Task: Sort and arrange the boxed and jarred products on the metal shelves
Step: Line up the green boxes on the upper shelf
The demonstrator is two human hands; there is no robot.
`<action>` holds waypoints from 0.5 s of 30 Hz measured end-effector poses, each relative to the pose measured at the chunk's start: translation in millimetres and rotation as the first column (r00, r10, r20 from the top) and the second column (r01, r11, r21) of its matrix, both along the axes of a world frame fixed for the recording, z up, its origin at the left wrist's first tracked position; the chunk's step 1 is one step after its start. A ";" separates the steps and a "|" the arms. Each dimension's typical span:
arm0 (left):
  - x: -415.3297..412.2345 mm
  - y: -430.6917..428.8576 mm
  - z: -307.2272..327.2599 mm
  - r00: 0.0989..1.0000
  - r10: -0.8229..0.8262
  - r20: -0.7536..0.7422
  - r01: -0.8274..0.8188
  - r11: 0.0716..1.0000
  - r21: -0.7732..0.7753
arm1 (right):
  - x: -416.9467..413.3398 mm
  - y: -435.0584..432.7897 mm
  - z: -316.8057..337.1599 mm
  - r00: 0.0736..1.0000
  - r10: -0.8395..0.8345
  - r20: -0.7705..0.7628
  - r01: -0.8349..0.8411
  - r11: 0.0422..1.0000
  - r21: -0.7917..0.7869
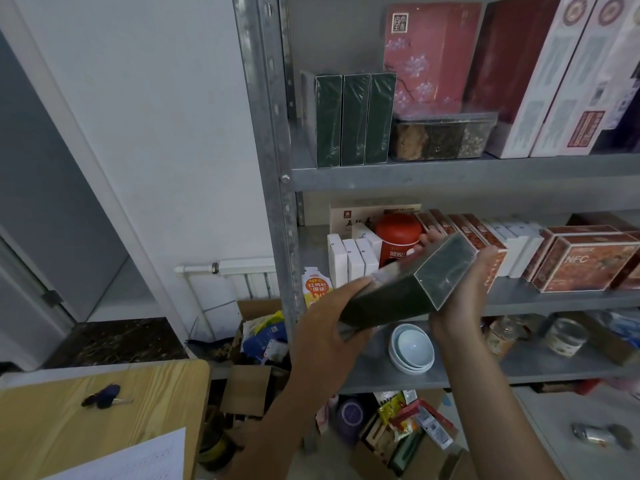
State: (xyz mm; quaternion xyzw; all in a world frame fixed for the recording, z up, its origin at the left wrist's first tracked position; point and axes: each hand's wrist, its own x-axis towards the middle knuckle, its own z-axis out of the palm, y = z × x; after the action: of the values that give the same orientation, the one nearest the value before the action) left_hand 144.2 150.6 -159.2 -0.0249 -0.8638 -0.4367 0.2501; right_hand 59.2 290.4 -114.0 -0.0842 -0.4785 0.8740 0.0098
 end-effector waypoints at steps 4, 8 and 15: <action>2.8 1.4 2.3 0.999 -0.029 0.022 0.026 0.990 0.140 | -8.0 -12.1 -2.3 0.998 -0.006 -0.057 0.005 1.000 -0.028; 12.2 -5.1 18.7 0.974 -0.225 0.031 0.209 0.943 0.260 | -8.7 -21.2 4.5 0.986 -0.147 -0.076 0.142 0.987 -0.075; 20.8 -29.1 64.3 0.987 -0.152 -0.053 0.157 0.980 0.119 | -1.0 -31.4 10.4 0.843 -0.156 -0.515 0.349 0.887 0.303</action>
State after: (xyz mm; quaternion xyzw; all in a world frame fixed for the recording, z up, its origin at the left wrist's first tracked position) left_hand 165.0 121.5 -94.9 -0.0859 -0.8249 -0.5067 0.2354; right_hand 58.1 259.0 -103.6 0.0734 -0.6077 0.7466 0.2607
